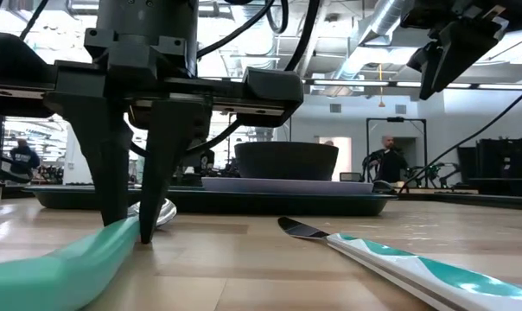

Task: Set up tray
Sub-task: Put the blue spoon to the right of the purple fork on top of the napkin

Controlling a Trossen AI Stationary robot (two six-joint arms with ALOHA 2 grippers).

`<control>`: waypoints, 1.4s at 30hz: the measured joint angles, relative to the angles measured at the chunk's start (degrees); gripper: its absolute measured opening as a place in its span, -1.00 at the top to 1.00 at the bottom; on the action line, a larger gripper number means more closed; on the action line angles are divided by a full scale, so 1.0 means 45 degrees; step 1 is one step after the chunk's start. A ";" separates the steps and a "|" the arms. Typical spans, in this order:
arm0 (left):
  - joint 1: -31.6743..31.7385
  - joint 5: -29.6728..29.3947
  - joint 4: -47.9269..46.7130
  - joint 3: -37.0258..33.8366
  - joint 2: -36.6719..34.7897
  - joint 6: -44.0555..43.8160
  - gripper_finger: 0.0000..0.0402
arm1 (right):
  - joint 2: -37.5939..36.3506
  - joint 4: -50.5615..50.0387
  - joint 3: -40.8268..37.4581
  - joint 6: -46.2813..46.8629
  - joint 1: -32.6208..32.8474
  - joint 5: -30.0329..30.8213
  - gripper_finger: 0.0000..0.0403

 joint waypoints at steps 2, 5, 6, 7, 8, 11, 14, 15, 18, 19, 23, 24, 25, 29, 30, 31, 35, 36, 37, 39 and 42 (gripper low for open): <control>0.0000 0.0015 0.0018 -0.0011 -0.0038 0.0035 0.87 | 0.0002 0.0000 0.0000 -0.0164 -0.0004 0.0001 0.31; -0.0027 -0.0051 0.0038 -0.0041 -0.0317 0.0295 0.90 | 0.0002 0.0000 0.0000 -0.0277 0.0000 0.0005 0.31; -0.0063 -0.0124 0.0002 -0.0074 -0.0425 0.0341 0.90 | 0.0000 0.0000 0.0000 -0.0280 0.0000 0.0002 0.31; -0.0112 -0.0258 -0.0078 -0.0090 -0.0541 0.0340 0.90 | 0.0002 0.0000 0.0000 -0.0285 -0.0001 0.0005 0.31; -0.0161 -0.0439 -0.0205 -0.0107 -0.0667 0.0317 0.90 | 0.0002 0.0000 0.0000 -0.0290 -0.0005 0.0005 0.31; -0.0353 -0.1049 -0.0765 -0.0099 -0.1466 -0.0052 0.90 | 0.0001 0.0000 0.0000 -0.0308 -0.0003 0.0005 0.31; -0.0530 -0.1615 -0.1219 -0.0073 -0.2212 -0.0255 0.90 | 0.0002 0.0000 0.0000 -0.0317 -0.0005 0.0002 0.31; -0.0562 -0.1853 -0.1458 -0.0078 -0.2443 -0.0268 0.90 | 0.0002 0.0000 0.0000 -0.0319 -0.0005 0.0003 0.31; -0.0636 -0.2832 -0.2251 -0.0073 -0.3314 -0.0295 0.90 | 0.0002 0.0000 0.0000 -0.0319 0.0000 0.0000 0.31; -0.0610 -0.3246 -0.2670 -0.0073 -0.3604 -0.0300 0.90 | 0.0002 0.0000 0.0000 -0.0319 0.0000 0.0005 0.31; -0.0011 -0.4639 -0.5061 -0.0068 -0.4501 -0.0173 0.90 | 0.0002 0.0000 0.0000 -0.0293 0.0000 0.0003 0.31; 0.0232 -0.4785 -0.5825 -0.0066 -0.4737 -0.0042 0.90 | 0.0001 0.0000 0.0000 -0.0290 -0.0004 0.0005 0.31; 0.0475 -0.4891 -0.6632 -0.0063 -0.4954 0.0163 0.90 | -0.0002 0.0000 0.0000 -0.0290 0.0000 0.0005 0.31; 0.1693 -0.5199 -0.9027 -0.0064 -0.5667 0.1596 0.90 | 0.0002 -0.0013 0.0000 -0.0280 0.0000 0.0002 0.31; 0.2072 -0.5366 -0.9044 -0.0131 -0.5905 0.2242 0.90 | 0.0002 -0.0015 0.0000 -0.0271 0.0000 0.0005 0.31; 0.2465 -0.5518 -0.8918 -0.0324 -0.6208 0.3001 0.90 | 0.0001 -0.0015 0.0000 -0.0198 0.0000 0.0005 0.31; 0.4256 -0.5945 -0.8530 -0.1425 -0.7272 0.5285 0.90 | 0.0001 -0.0105 0.0000 0.0091 -0.0001 0.0005 0.31; 0.4724 -0.5885 -0.8462 -0.1791 -0.7479 0.5753 0.90 | 0.0002 -0.0158 0.0000 0.0153 0.0000 0.0005 0.31; 0.5217 -0.5739 -0.8316 -0.2185 -0.7681 0.6249 0.90 | 0.0001 -0.0213 0.0000 0.0157 -0.0005 0.0006 0.31; 0.6129 -0.5374 -0.7617 -0.3022 -0.8109 0.7482 0.90 | 0.0002 -0.0426 0.0000 0.0157 0.0000 0.0008 0.31; 0.7389 -0.4566 -0.5817 -0.4453 -0.8534 0.9375 0.90 | 0.0002 -0.0627 0.0000 0.0157 -0.0068 0.0019 0.31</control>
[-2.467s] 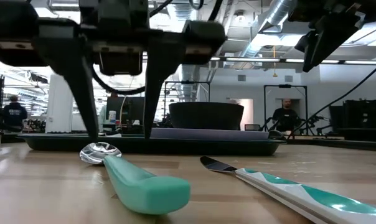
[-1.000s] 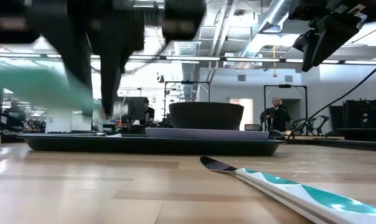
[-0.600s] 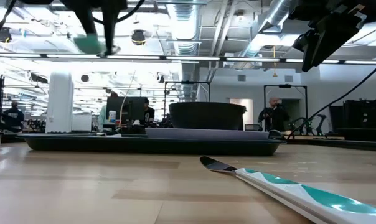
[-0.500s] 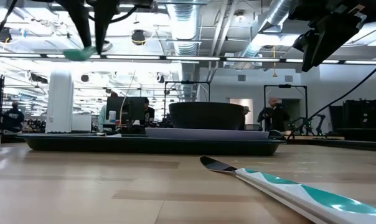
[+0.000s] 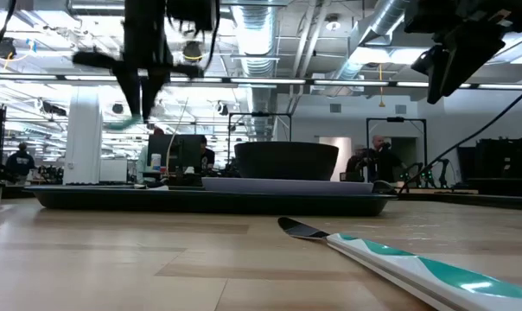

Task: Set up tray
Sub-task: Put the blue spoon to the right of the purple fork on top of the napkin

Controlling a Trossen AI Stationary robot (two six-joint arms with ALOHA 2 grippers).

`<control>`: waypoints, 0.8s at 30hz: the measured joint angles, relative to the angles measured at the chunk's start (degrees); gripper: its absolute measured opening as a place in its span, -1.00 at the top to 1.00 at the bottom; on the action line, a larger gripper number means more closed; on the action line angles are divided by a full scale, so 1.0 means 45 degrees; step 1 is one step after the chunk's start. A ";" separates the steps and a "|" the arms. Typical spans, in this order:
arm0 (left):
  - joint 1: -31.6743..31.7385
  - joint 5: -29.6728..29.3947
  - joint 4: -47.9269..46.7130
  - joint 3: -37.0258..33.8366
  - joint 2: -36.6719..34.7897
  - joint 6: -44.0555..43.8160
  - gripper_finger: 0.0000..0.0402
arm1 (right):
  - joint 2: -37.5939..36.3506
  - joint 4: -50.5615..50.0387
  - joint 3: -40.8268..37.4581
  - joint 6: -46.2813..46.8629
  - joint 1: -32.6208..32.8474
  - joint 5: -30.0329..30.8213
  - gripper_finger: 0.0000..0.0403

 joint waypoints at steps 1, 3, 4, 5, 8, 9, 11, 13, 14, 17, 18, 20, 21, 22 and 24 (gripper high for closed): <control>0.0344 0.0283 0.0732 -0.0511 -0.0050 0.0518 0.90 | 0.0000 -0.0119 0.0000 0.0005 -0.0090 0.0000 0.31; 0.0952 0.0733 0.2254 -0.1324 -0.0063 0.1487 0.90 | 0.0000 -0.0295 0.0000 0.0007 -0.0348 0.0000 0.31; 0.1252 0.0920 0.2960 -0.1704 -0.0063 0.1966 0.90 | 0.0000 -0.0448 0.0000 0.0009 -0.0496 -0.0005 0.31; 0.1530 0.1141 0.3639 -0.2074 -0.0055 0.2368 0.90 | 0.0000 -0.0590 0.0000 0.0057 -0.0635 -0.0005 0.31; 0.2233 0.1517 0.5347 -0.3030 -0.0029 0.2855 0.90 | -0.0001 -0.1058 0.0000 0.0351 -0.1060 -0.0005 0.31; 0.2435 0.1555 0.5725 -0.3267 -0.0029 0.2872 0.90 | 0.0000 -0.1151 0.0000 0.0390 -0.1182 -0.0005 0.31; 0.2784 0.1669 0.6060 -0.3626 -0.0029 0.2938 0.90 | 0.0000 -0.1318 0.0000 0.0379 -0.1378 -0.0005 0.31; 0.3057 0.1974 0.6224 -0.3890 -0.0025 0.3261 0.90 | 0.0000 -0.1471 0.0000 0.0374 -0.1514 -0.0005 0.31; 0.3176 0.2148 0.6231 -0.3960 -0.0025 0.3436 0.90 | 0.0000 -0.1501 0.0000 0.0374 -0.1567 -0.0009 0.31; 0.3439 0.2709 0.6266 -0.4003 -0.0025 0.4126 0.90 | -0.0001 -0.1620 0.0000 0.0369 -0.1617 -0.0009 0.31; 0.3533 0.2875 0.6292 -0.4003 -0.0025 0.4324 0.90 | 0.0000 -0.1619 0.0000 0.0366 -0.1617 -0.0009 0.31; 0.3734 0.3063 0.6250 -0.4003 -0.0025 0.4542 0.90 | 0.0000 -0.1608 0.0000 0.0362 -0.1615 -0.0011 0.31; 0.3827 0.3148 0.6234 -0.4003 -0.0025 0.4612 0.90 | 0.0000 -0.1608 0.0000 0.0359 -0.1613 -0.0014 0.31; 0.3940 0.3222 0.6242 -0.4003 -0.0025 0.4695 0.90 | 0.0000 -0.1603 0.0000 0.0358 -0.1613 -0.0014 0.31; 0.4137 0.3396 0.6244 -0.4003 -0.0020 0.4830 0.90 | 0.0000 -0.1603 0.0000 0.0355 -0.1613 -0.0014 0.31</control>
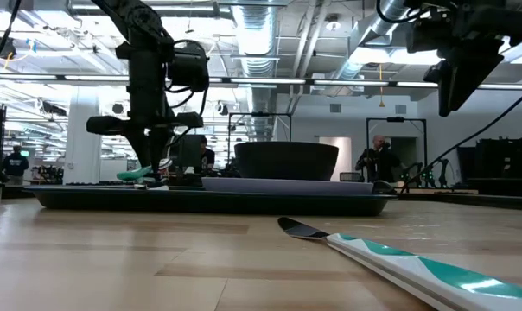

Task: Set up tray
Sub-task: Put the blue spoon to the right of the purple fork on top of the napkin

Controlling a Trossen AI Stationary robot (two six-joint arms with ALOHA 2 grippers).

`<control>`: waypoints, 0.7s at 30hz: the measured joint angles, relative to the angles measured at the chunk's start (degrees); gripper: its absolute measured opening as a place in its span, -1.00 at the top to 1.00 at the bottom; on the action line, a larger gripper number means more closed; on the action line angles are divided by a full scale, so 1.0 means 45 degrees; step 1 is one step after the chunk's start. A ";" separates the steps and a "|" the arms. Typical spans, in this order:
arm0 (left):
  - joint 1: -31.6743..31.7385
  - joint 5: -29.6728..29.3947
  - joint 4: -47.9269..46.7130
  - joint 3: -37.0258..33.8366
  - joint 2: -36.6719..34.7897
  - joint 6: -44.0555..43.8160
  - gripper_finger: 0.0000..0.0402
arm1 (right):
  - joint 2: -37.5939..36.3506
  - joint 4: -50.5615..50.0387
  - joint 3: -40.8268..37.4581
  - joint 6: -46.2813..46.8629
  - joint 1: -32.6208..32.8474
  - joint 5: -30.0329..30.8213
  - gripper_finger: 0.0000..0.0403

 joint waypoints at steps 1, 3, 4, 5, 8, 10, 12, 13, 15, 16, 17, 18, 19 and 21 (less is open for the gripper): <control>0.0073 0.0018 0.0001 0.0000 0.0055 0.0023 0.90 | 0.0000 0.0000 0.0000 0.0000 0.0000 0.0001 0.31; 0.0207 0.0141 0.0024 0.0000 0.0221 0.0041 0.90 | 0.0000 0.0005 0.0000 0.0000 0.0000 0.0000 0.31; 0.0273 0.0247 0.0045 -0.0001 0.0295 0.0110 0.90 | -0.0003 0.0005 0.0000 0.0000 0.0000 0.0000 0.31; 0.0291 0.0312 0.0187 0.0011 0.0473 0.0150 0.90 | 0.0000 0.0005 0.0000 0.0000 0.0000 0.0000 0.31; 0.0301 0.0617 0.0405 0.0000 0.1048 0.0376 0.90 | -0.0005 0.0005 0.0000 0.0058 0.0000 0.0000 0.31; 0.0296 0.0748 0.0438 0.0000 0.1361 0.0378 0.90 | 0.0000 0.0005 0.0000 0.0087 0.0001 -0.0005 0.31; 0.0267 0.0767 0.0601 0.0005 0.1655 0.0378 0.90 | -0.0005 0.0005 0.0000 0.0126 0.0005 -0.0005 0.31; 0.0272 0.0805 0.0673 0.0010 0.1744 0.0395 0.90 | -0.0001 0.0001 0.0000 0.0126 -0.0002 -0.0005 0.31; 0.0272 0.0800 0.0740 0.0028 0.1913 0.0444 0.90 | -0.0005 -0.0003 0.0000 0.0203 0.0000 -0.0001 0.31; 0.0272 0.0781 0.0748 0.0027 0.1983 0.0446 0.90 | -0.0005 -0.0005 0.0000 0.0222 0.0000 -0.0005 0.31; 0.0272 0.0761 0.0762 0.0029 0.2044 0.0436 0.90 | 0.0000 -0.0017 0.0000 0.0228 0.0000 -0.0005 0.31; 0.0300 0.0753 0.0767 0.0029 0.2067 0.0421 0.88 | -0.0002 -0.0038 0.0000 0.0228 0.0000 -0.0007 0.31; 0.0320 0.0749 0.0760 0.0029 0.2069 0.0424 0.84 | -0.0005 -0.0053 0.0000 0.0225 0.0000 -0.0010 0.31; 0.0322 0.0669 0.0758 0.0029 0.2069 0.0470 0.72 | -0.0005 -0.0078 0.0000 0.0228 0.0000 -0.0010 0.31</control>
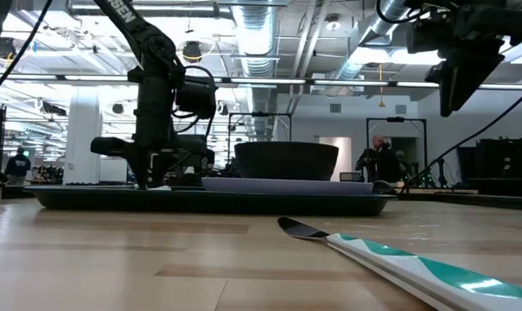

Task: Set up tray
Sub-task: Put the blue spoon to the right of the purple fork on top of the napkin, then put the blue knife to the right of the blue spoon on top of the napkin

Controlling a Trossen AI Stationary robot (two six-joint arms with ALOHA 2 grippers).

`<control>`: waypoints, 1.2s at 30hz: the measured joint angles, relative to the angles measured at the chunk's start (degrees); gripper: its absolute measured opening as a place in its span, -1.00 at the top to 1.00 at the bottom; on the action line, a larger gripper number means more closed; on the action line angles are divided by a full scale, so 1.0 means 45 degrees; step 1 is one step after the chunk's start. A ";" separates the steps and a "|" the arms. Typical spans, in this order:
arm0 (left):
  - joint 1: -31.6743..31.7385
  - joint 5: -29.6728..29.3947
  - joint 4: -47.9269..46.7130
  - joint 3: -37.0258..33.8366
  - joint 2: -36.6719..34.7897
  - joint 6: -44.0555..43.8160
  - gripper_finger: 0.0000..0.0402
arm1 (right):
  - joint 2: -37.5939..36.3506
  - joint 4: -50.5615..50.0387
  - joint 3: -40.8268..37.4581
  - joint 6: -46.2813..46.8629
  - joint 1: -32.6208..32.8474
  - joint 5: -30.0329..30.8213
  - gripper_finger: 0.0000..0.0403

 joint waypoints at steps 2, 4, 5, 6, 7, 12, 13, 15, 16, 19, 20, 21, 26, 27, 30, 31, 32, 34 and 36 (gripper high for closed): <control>0.0008 -0.0144 0.0000 0.0000 0.0000 0.0000 0.59 | 0.0000 -0.0005 0.0000 0.0000 0.0000 0.0000 0.31; 0.0013 -0.0209 -0.0019 0.0000 0.0000 0.0000 0.49 | 0.0000 -0.0009 0.0000 0.0000 0.0000 0.0000 0.31; 0.0013 -0.0200 -0.0011 0.0000 0.0000 0.0000 0.45 | 0.0000 -0.0009 0.0000 0.0000 0.0000 0.0000 0.31; 0.0013 -0.0179 -0.0010 0.0000 0.0000 0.0000 0.41 | 0.0000 -0.0009 0.0000 0.0000 0.0000 0.0000 0.31; 0.0010 -0.0134 -0.0015 0.0000 0.0000 0.0002 0.38 | 0.0000 -0.0009 0.0000 0.0000 0.0000 0.0000 0.31; -0.0015 -0.0127 -0.0328 0.0085 -0.0135 -0.0103 0.31 | 0.0000 -0.0009 0.0000 0.0000 0.0000 0.0000 0.31; -0.0072 -0.0339 -0.0559 0.0221 -0.0219 -0.0114 0.30 | 0.0000 -0.0008 0.0000 0.0000 0.0000 0.0000 0.31; -0.0245 -0.0971 -0.1163 0.0677 -0.0374 -0.0108 0.30 | 0.0000 -0.0007 0.0000 0.0000 0.0000 0.0000 0.31; -0.0332 -0.1289 -0.1585 0.0941 -0.0459 -0.0103 0.30 | 0.0000 -0.0008 0.0000 0.0000 0.0000 0.0000 0.31; -0.0674 -0.2080 -0.2928 0.1948 -0.0709 -0.0116 0.30 | 0.0000 -0.0005 0.0000 0.0000 0.0000 0.0000 0.31; -0.0837 -0.2251 -0.3209 0.2325 -0.0841 -0.0190 0.30 | 0.0000 -0.0009 0.0000 0.0000 0.0005 0.0000 0.31; -0.1077 -0.2378 -0.3368 0.2693 -0.0969 -0.0397 0.30 | 0.0000 -0.0009 0.0000 0.0000 0.0000 0.0000 0.31; -0.3214 -0.2862 -0.2995 0.4719 -0.1209 -0.1762 0.30 | 0.0000 -0.0006 0.0000 0.0167 0.0000 0.0000 0.31; -0.3746 -0.3212 -0.2913 0.5149 -0.1209 -0.2127 0.30 | 0.0000 -0.0009 0.0000 0.0251 0.0000 0.0000 0.31; -0.5444 -0.4375 -0.2219 0.5931 -0.1219 -0.3809 0.30 | 0.0000 -0.0006 0.0000 0.0335 0.0007 0.0000 0.31; -0.5984 -0.4753 -0.2012 0.6058 -0.1218 -0.4429 0.30 | 0.0000 -0.0008 0.0000 0.0335 0.0026 0.0000 0.31; -0.6524 -0.5100 -0.1844 0.6171 -0.1214 -0.5084 0.30 | 0.0000 -0.0005 0.0000 0.0332 0.0041 0.0000 0.31; -0.7459 -0.5448 -0.1570 0.6285 -0.1214 -0.6357 0.30 | 0.0000 -0.0005 0.0000 0.0329 0.0039 0.0000 0.31; -0.8256 -0.5537 -0.1349 0.6284 -0.1092 -0.7477 0.31 | 0.0000 -0.0005 0.0000 0.0325 0.0039 0.0000 0.31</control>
